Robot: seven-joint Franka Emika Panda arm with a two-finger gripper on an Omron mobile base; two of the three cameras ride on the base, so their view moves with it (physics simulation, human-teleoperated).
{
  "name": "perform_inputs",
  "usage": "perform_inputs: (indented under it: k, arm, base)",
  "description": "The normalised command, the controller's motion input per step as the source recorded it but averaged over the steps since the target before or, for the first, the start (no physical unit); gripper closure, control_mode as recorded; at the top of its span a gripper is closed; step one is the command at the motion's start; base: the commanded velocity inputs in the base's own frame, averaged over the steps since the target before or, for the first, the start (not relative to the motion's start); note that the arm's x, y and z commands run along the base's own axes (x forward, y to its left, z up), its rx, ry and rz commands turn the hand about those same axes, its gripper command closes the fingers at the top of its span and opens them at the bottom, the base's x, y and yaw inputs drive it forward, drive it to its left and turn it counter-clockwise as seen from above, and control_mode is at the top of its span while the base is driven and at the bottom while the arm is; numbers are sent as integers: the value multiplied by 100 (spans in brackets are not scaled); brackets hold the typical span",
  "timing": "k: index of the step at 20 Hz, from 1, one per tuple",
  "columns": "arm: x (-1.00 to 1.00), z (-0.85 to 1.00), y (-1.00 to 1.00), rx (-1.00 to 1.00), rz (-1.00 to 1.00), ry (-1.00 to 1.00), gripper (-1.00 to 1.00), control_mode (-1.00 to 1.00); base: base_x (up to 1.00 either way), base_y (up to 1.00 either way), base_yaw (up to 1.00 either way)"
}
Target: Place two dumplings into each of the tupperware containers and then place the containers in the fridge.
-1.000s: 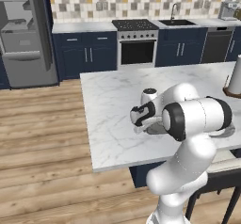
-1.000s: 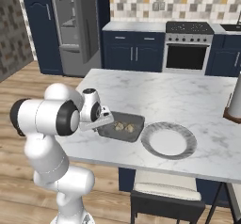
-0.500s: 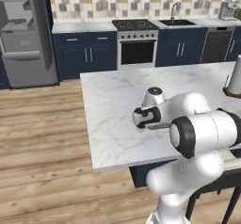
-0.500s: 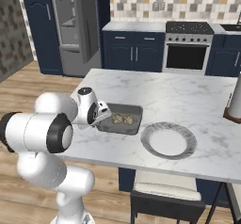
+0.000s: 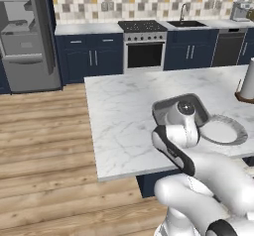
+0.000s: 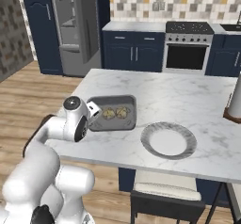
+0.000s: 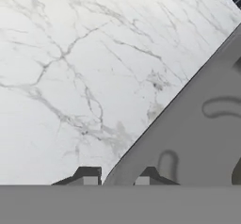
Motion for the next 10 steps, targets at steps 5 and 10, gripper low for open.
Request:
perform_inputs:
  k: [5, 10]
  arm:
    - [-100, 69, 0, -11, 9, 0, 100, -100]
    - [-87, 19, 0, -12, 11, 10, 100, -100]
  base:
    - [0, 0, 0]
    - [0, 0, 0]
